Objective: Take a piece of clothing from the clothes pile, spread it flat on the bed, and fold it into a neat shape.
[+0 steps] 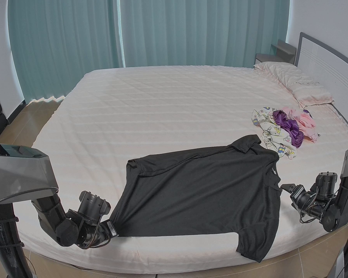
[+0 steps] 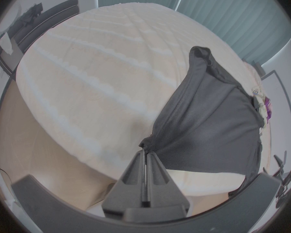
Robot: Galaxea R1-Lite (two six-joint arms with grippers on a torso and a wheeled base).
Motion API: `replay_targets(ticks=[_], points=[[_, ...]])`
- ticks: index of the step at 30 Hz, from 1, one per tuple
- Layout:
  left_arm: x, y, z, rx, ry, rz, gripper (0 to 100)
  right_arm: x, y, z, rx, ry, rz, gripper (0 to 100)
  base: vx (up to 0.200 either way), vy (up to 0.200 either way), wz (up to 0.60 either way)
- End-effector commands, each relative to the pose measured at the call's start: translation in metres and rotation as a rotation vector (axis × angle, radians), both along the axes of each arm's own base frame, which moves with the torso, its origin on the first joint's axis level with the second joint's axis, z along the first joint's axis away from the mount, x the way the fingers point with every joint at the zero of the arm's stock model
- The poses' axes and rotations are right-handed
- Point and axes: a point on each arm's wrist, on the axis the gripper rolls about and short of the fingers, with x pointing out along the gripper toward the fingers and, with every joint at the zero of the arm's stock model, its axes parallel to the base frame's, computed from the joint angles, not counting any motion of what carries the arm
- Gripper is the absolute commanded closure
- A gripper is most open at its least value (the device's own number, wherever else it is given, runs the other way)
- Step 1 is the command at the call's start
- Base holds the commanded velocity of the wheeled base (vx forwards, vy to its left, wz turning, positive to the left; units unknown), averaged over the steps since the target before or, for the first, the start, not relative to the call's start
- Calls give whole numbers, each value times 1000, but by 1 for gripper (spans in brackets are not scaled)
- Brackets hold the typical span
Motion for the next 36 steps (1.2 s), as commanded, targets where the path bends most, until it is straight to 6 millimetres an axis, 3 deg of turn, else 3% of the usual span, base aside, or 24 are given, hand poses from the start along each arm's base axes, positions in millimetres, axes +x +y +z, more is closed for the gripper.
replay_targets(ticks=[1,6,14,15,19,25,30,36], points=[[-11,7,3,24,30,-6,100,0,0,0,1,1,2,0,0,0,0],[-22,11,-1,43,71,-12,100,-1,0,0,0,1,1,0,0,0,0],[-23,11,-2,36,82,-14,100,-2,1,0,0,3,3,0,0,0,0],[-23,11,-3,36,83,-14,0,-2,0,0,0,3,1,0,0,0,0],[-19,12,2,27,54,-6,0,-2,1,0,0,3,3,0,0,0,0],[12,25,46,-70,-122,71,0,-2,1,1,0,1,3,0,0,0,0],[37,20,87,-151,-218,53,0,-2,1,1,1,0,4,0,0,0,0],[45,11,92,-164,-242,34,0,-2,1,1,1,0,4,0,0,0,0]])
